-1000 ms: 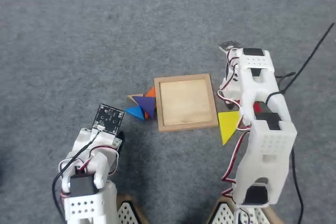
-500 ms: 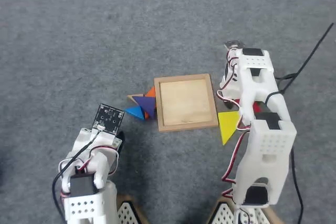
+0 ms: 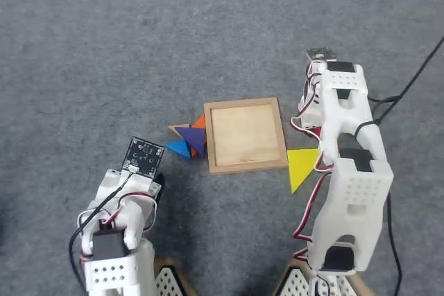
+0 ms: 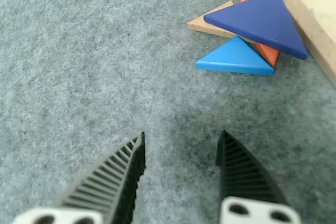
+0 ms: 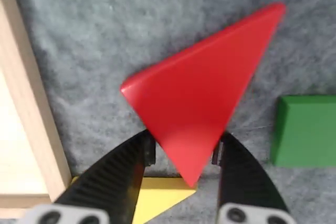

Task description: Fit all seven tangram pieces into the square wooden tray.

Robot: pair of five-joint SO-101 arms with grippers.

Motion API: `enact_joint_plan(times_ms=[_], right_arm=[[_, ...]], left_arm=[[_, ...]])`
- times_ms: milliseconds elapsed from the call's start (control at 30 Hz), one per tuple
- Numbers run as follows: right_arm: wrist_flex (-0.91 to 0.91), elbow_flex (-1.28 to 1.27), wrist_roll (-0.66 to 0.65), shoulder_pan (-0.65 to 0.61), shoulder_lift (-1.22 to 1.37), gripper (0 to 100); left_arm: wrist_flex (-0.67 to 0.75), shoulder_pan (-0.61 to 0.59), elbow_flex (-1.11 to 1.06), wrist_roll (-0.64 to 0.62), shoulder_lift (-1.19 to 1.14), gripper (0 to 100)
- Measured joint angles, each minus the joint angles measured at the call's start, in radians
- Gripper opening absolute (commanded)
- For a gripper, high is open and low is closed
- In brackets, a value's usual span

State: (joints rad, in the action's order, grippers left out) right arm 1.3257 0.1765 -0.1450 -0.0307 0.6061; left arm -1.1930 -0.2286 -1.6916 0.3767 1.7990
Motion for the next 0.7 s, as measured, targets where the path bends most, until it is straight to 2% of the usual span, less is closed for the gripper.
enact_joint_plan(times_ms=[100,300,433,600,700], right_arm=[[0.000,0.003,0.000,0.011,0.000,16.5],[0.000,0.000,0.087,0.014,-0.060,31.3],[-0.028,0.000,0.201,-0.034,-0.101,30.7],[-0.138,0.000,0.417,-0.041,-0.100,31.0],[-0.180,0.000,0.468,-0.048,-0.071,31.0]], left_arm=[[0.000,0.000,0.000,0.000,0.000,21],[0.000,0.000,0.000,0.000,0.000,21],[0.000,0.000,0.000,0.000,0.000,21],[0.000,0.000,0.000,0.000,0.000,21],[0.000,0.000,0.000,0.000,0.000,21]])
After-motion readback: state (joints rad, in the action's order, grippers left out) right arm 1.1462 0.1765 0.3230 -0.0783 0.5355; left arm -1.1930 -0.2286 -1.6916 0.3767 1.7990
